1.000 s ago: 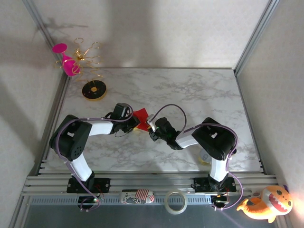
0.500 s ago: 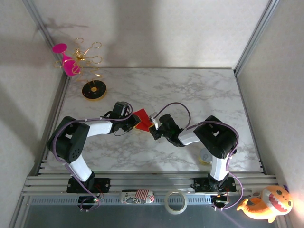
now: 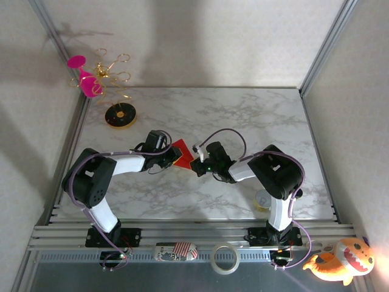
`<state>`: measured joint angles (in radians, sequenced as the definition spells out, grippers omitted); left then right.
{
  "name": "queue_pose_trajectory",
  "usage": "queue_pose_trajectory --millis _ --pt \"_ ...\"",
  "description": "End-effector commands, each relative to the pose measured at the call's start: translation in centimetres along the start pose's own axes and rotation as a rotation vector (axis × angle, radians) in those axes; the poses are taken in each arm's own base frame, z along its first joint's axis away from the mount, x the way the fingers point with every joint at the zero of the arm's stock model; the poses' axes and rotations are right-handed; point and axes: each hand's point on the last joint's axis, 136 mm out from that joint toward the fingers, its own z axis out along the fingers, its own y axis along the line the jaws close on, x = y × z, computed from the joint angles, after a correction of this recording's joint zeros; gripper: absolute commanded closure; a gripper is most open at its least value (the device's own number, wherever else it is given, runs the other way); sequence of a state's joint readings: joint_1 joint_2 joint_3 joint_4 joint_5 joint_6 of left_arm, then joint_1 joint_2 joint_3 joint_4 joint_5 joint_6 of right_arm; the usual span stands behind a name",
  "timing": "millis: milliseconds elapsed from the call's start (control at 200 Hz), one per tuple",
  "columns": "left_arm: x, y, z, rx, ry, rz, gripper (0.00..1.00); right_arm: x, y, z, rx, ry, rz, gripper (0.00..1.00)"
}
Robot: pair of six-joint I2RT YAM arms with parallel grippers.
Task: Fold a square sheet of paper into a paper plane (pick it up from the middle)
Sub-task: Fourth fold the wing at the center of the table.
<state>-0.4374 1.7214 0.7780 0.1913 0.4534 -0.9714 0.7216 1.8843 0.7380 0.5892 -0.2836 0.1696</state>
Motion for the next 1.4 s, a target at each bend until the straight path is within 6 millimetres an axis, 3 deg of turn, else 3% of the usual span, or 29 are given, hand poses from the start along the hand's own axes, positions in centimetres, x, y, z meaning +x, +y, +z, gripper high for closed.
queue_pose_trajectory --millis 0,376,396,1137,1392 --pt "0.2 -0.7 0.6 0.015 0.015 0.025 0.74 1.0 0.1 0.4 -0.04 0.055 0.066 0.89" --pt "-0.1 -0.6 0.5 0.008 -0.006 0.036 0.74 1.7 1.1 0.9 -0.119 0.124 0.181 0.9" --pt "-0.2 -0.6 0.4 0.01 -0.01 0.038 0.75 1.4 0.1 0.7 -0.108 0.115 0.199 0.9" --pt "-1.6 -2.5 -1.1 0.177 -0.123 0.065 0.86 3.3 -0.3 1.6 -0.123 0.267 0.353 0.9" --pt "-1.3 -2.9 -1.1 0.234 -0.109 0.057 0.87 3.5 -0.5 1.7 -0.112 0.285 0.365 0.84"
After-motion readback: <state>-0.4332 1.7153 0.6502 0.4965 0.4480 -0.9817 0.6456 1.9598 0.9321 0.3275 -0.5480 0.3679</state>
